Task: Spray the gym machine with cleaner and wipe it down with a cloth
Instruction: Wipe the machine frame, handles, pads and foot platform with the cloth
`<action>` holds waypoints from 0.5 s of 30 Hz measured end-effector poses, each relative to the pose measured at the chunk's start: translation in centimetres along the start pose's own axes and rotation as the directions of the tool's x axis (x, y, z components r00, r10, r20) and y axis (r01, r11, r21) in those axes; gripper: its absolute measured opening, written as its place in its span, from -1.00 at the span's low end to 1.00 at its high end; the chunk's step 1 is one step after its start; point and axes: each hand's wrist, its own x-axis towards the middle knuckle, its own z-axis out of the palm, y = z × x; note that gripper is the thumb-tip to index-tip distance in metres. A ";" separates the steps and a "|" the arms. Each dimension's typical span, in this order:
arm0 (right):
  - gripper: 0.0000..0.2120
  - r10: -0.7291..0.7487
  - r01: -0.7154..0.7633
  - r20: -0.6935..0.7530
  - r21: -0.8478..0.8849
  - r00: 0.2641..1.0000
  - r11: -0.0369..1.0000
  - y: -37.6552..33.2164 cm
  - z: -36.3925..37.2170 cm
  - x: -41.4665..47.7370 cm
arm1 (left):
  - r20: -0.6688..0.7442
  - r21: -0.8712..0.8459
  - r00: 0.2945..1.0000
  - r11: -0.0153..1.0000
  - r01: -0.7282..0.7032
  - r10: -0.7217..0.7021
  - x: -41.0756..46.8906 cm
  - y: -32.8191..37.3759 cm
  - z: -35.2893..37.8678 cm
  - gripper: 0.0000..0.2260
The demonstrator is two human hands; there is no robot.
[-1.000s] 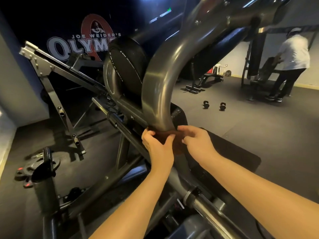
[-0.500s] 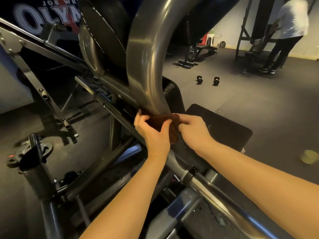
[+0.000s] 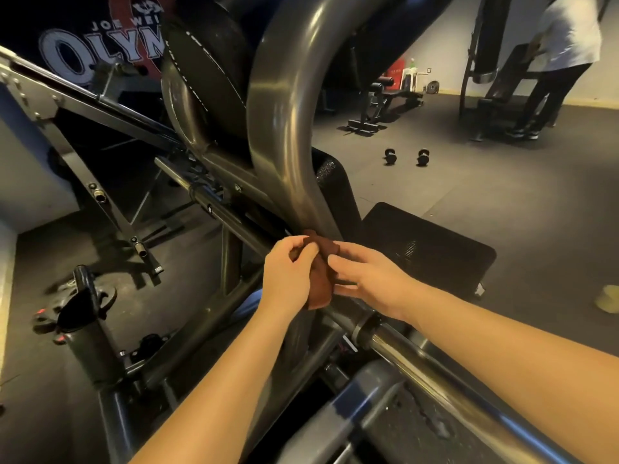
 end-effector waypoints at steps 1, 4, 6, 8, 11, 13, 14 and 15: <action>-0.64 -0.015 0.015 0.015 0.043 1.000 0.999 0.0 0.1 -0.1 | 0.055 0.021 0.998 1.000 -0.017 0.016 -0.2 0.4 -0.3 -0.80; -0.69 -0.028 0.031 -0.040 0.071 0.999 0.997 0.2 0.1 -0.6 | 0.247 0.098 0.965 0.989 -0.114 0.087 -0.6 1.1 -0.9 -0.73; -0.73 0.010 -0.002 -0.057 0.134 0.998 0.991 0.3 -0.5 -0.8 | 0.258 0.083 0.960 0.988 -0.130 0.105 -0.3 1.0 -1.2 -0.73; -0.77 0.035 -0.012 -0.098 0.226 0.995 0.974 0.2 -1.2 -1.0 | 0.102 0.009 0.990 0.995 -0.095 0.094 0.5 0.7 -1.4 -0.76; -0.81 -0.046 0.113 -0.279 0.226 0.959 0.968 -0.7 -2.1 -0.8 | -0.150 -0.146 0.988 0.989 0.015 -0.037 2.1 0.5 -1.4 -0.61; -0.75 -0.119 0.178 -0.304 0.171 0.945 0.969 -1.8 -1.5 -0.5 | -0.128 -0.256 0.989 0.966 0.046 -0.081 2.6 1.0 -0.8 -0.43; -0.69 -0.125 0.180 -0.273 0.187 0.954 0.966 -2.4 -0.8 -0.2 | -0.109 -0.285 0.991 0.958 0.038 -0.072 2.7 1.2 -0.5 -0.41; -0.62 -0.109 0.163 -0.242 0.215 0.964 0.963 -3.0 0.1 0.2 | -0.102 -0.298 0.993 0.954 0.025 -0.058 2.7 1.2 -0.2 -0.43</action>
